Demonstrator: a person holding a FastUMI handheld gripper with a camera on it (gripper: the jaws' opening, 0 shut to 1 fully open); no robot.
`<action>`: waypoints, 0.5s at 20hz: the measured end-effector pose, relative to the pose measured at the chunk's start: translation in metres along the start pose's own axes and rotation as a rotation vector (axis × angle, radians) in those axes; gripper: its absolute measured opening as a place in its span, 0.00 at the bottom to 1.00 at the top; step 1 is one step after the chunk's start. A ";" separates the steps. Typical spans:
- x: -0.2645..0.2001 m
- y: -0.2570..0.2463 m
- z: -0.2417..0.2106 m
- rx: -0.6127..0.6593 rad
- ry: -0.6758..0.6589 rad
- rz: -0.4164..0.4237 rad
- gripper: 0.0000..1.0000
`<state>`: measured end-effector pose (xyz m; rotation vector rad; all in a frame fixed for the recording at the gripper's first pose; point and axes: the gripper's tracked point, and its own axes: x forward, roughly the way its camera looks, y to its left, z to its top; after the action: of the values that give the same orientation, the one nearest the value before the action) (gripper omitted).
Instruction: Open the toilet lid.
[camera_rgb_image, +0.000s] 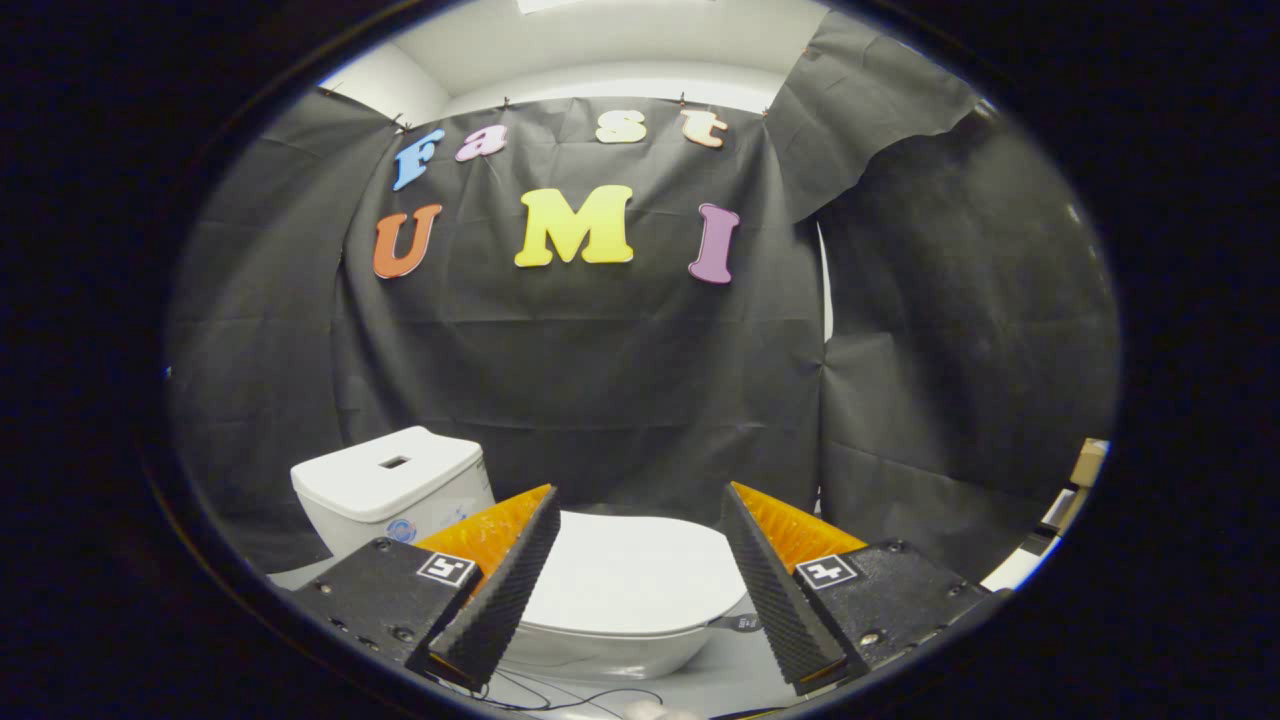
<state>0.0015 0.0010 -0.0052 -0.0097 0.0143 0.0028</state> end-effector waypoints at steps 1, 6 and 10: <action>0.000 -0.001 0.001 0.002 -0.002 -0.002 1.00; 0.009 0.002 0.001 0.007 0.002 0.021 1.00; 0.028 -0.003 0.007 0.013 0.005 0.053 1.00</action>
<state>0.0294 -0.0014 0.0012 0.0042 0.0199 0.0557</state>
